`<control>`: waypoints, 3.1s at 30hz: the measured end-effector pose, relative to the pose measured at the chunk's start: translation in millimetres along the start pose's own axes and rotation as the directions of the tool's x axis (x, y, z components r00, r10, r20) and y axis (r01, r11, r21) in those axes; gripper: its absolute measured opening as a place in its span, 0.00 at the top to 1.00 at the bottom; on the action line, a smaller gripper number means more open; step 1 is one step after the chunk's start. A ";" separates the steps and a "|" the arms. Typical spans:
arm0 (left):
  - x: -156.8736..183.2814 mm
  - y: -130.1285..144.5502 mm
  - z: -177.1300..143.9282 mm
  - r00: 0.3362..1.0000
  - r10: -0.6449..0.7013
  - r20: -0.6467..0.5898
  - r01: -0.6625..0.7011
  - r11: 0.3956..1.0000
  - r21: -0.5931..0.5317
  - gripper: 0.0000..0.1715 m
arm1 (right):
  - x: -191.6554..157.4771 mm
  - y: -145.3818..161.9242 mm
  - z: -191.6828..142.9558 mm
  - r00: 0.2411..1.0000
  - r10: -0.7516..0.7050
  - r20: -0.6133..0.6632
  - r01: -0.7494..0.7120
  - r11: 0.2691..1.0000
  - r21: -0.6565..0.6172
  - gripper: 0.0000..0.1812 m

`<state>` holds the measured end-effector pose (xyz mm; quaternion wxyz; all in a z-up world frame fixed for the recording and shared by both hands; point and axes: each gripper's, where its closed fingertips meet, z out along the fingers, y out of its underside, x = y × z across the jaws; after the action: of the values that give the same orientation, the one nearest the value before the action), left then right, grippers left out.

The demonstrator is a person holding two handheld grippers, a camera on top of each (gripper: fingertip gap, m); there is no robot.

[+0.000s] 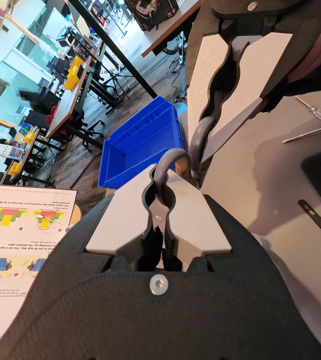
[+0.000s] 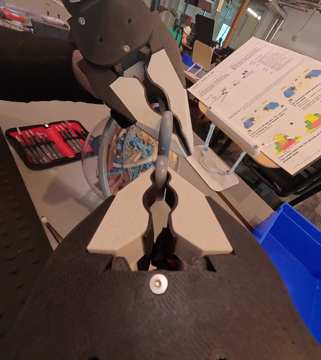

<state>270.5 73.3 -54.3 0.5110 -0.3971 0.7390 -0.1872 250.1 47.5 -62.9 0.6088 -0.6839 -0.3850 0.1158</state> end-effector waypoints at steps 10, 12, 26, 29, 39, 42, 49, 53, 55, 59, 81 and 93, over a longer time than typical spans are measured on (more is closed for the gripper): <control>-2.1 4.0 -31.8 0.994 -0.104 -0.016 0.105 0.987 0.126 1.00 | -12.9 -5.6 -9.8 1.000 -0.026 -0.016 0.027 0.997 0.068 1.00; -2.6 8.2 -32.3 0.994 -0.106 -0.031 0.108 0.988 0.108 1.00 | -12.4 -2.9 -9.4 1.000 -0.017 -0.006 0.017 0.997 0.070 1.00; -12.5 43.7 -7.7 0.955 -0.230 -0.189 0.224 0.973 -0.053 1.00 | 10.7 8.1 21.3 0.996 0.068 0.054 -0.065 0.995 -0.069 1.00; -17.7 50.4 -5.1 0.955 -0.238 -0.179 0.226 0.970 -0.084 1.00 | 17.4 11.1 30.2 0.993 0.093 0.075 -0.089 0.994 -0.064 1.00; -24.1 55.3 5.8 0.958 -0.238 -0.162 0.216 0.966 -0.145 1.00 | 27.3 16.4 36.4 0.985 0.146 0.088 -0.145 0.989 -0.015 1.00; -26.4 49.4 8.8 0.974 -0.195 -0.116 0.179 0.974 -0.140 1.00 | 26.3 14.3 38.0 0.989 0.118 0.088 -0.117 0.993 -0.026 1.00; -43.9 54.9 19.6 0.982 -0.191 0.017 0.191 0.972 -0.133 1.00 | 19.4 7.7 52.3 0.993 0.081 0.080 -0.076 0.995 -0.063 1.00; -46.1 54.6 16.8 0.980 -0.194 0.049 0.198 0.973 -0.116 1.00 | 20.0 8.4 53.9 0.992 0.115 0.053 -0.112 0.992 -0.049 1.00; -46.8 55.6 14.3 0.982 -0.184 0.042 0.188 0.976 -0.112 1.00 | 20.8 8.7 54.6 0.992 0.119 0.030 -0.118 0.991 -0.056 1.00; -47.0 49.1 0.8 0.991 -0.124 0.052 0.129 0.986 -0.110 1.00 | 22.3 4.0 51.7 0.992 0.122 -0.017 -0.123 0.992 -0.032 1.00; -51.7 94.6 -4.2 0.979 -0.192 -0.067 0.173 0.958 -0.227 1.00 | 28.6 31.6 60.3 0.961 0.269 0.058 -0.272 0.962 0.038 1.00; -49.6 108.7 6.4 0.981 -0.159 -0.116 0.117 0.944 -0.308 1.00 | 30.0 38.0 85.1 0.951 0.286 0.114 -0.292 0.956 0.033 1.00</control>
<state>241.4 179.5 -101.0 0.3777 -0.5069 0.7630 -0.1353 231.6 132.3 -108.3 0.5804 -0.7104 -0.3100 0.2498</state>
